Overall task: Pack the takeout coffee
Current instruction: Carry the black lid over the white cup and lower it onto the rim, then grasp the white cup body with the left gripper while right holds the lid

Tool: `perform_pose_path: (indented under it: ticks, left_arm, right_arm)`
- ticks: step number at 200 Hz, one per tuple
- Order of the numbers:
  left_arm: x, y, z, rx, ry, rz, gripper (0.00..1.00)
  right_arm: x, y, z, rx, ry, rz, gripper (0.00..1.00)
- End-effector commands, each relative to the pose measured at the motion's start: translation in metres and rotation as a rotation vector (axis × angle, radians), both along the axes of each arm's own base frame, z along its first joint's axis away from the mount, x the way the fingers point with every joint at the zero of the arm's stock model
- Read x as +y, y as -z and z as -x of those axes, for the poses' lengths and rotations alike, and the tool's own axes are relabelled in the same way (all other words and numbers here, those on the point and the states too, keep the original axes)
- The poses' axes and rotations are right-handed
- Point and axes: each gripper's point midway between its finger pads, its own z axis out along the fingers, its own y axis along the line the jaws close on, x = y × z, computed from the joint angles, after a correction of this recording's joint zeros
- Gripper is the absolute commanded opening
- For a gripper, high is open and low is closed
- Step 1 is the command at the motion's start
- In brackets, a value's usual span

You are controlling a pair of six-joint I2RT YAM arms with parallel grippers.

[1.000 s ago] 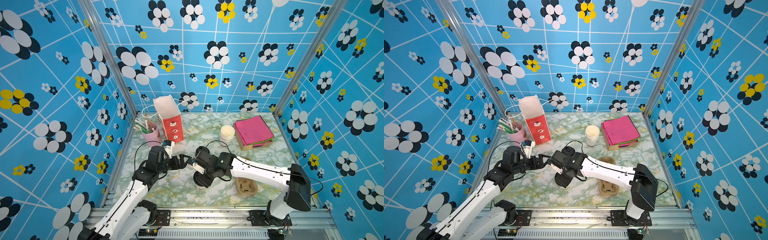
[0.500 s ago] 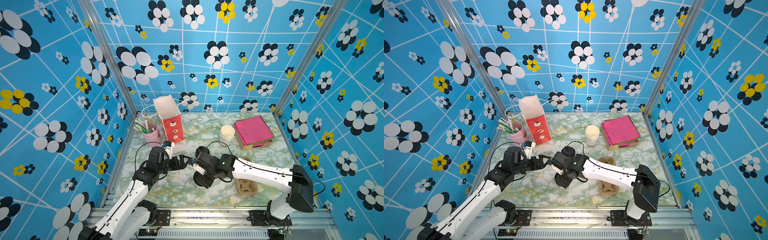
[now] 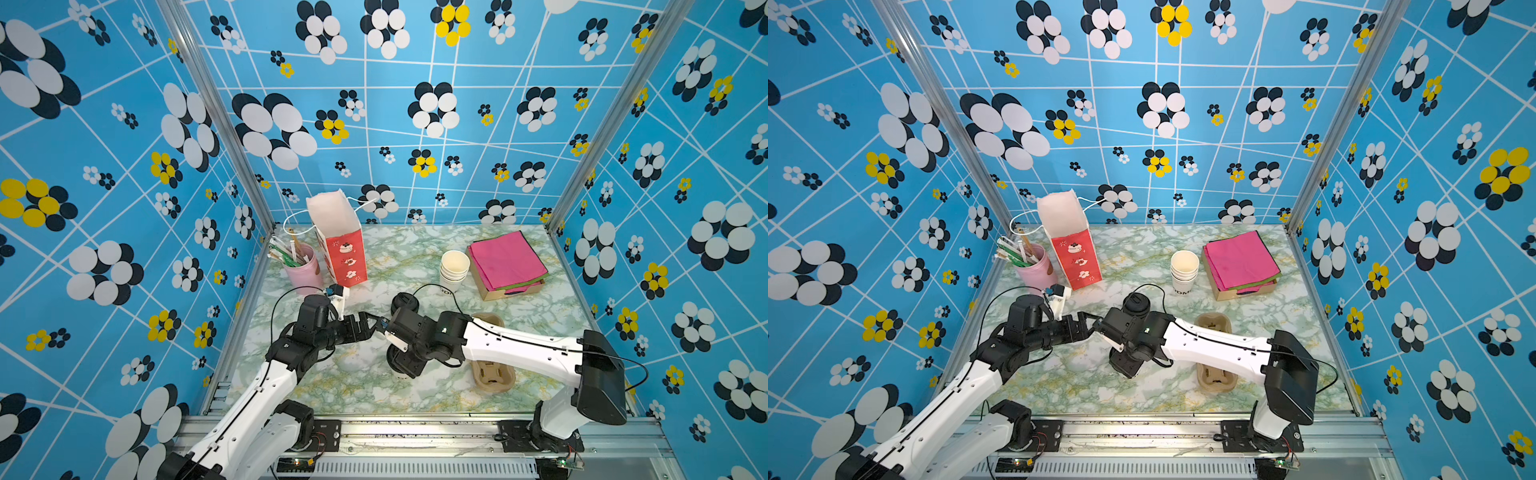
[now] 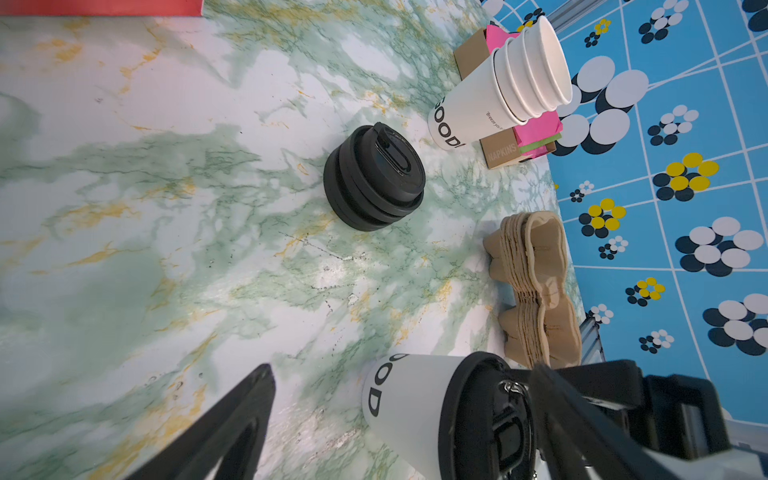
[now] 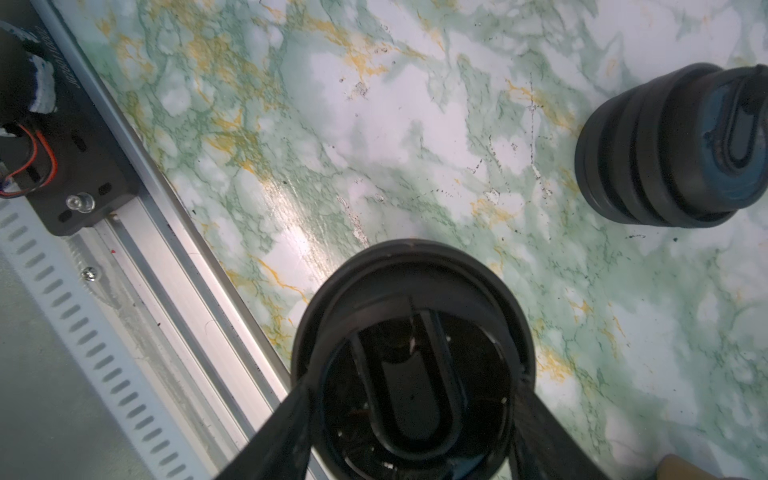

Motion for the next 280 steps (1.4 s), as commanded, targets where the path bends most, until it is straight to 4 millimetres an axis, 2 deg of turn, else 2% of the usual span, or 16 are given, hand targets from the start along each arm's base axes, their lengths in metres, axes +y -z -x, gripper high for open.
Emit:
perform_pose_path:
  ticks: [1, 72, 119, 165, 219, 239, 242, 248, 280]
  left_arm:
    - [-0.005, 0.009, 0.014, 0.062, 0.041, 0.029, 0.91]
    - [-0.031, 0.041, 0.051, 0.211, 0.161, 0.053, 0.68]
    - [-0.038, 0.05, 0.058, 0.247, 0.189, 0.052, 0.56]
    - [-0.039, 0.06, 0.061, 0.288, 0.201, 0.03, 0.49]
    - [-0.039, 0.065, 0.065, 0.311, 0.212, 0.005, 0.48]
    - [-0.035, 0.07, 0.068, 0.332, 0.205, -0.033, 0.44]
    - [-0.034, 0.072, 0.068, 0.339, 0.201, -0.043, 0.4]
    - [-0.03, 0.075, 0.07, 0.351, 0.192, -0.069, 0.38]
    - [-0.02, 0.09, 0.077, 0.412, 0.168, -0.15, 0.32]
  right_arm:
    - [-0.095, 0.092, 0.042, 0.208, 0.031, 0.476, 0.53]
    - [-0.093, 0.094, 0.044, 0.217, 0.032, 0.456, 0.53]
    - [-0.093, 0.092, 0.044, 0.214, 0.031, 0.45, 0.53]
    - [-0.093, 0.091, 0.044, 0.214, 0.032, 0.443, 0.54]
    - [-0.094, 0.091, 0.045, 0.215, 0.032, 0.447, 0.54]
    - [-0.095, 0.092, 0.045, 0.217, 0.032, 0.449, 0.53]
    - [-0.095, 0.091, 0.045, 0.216, 0.032, 0.448, 0.53]
    - [-0.095, 0.092, 0.045, 0.217, 0.031, 0.45, 0.54]
    - [-0.098, 0.093, 0.048, 0.224, 0.033, 0.45, 0.53]
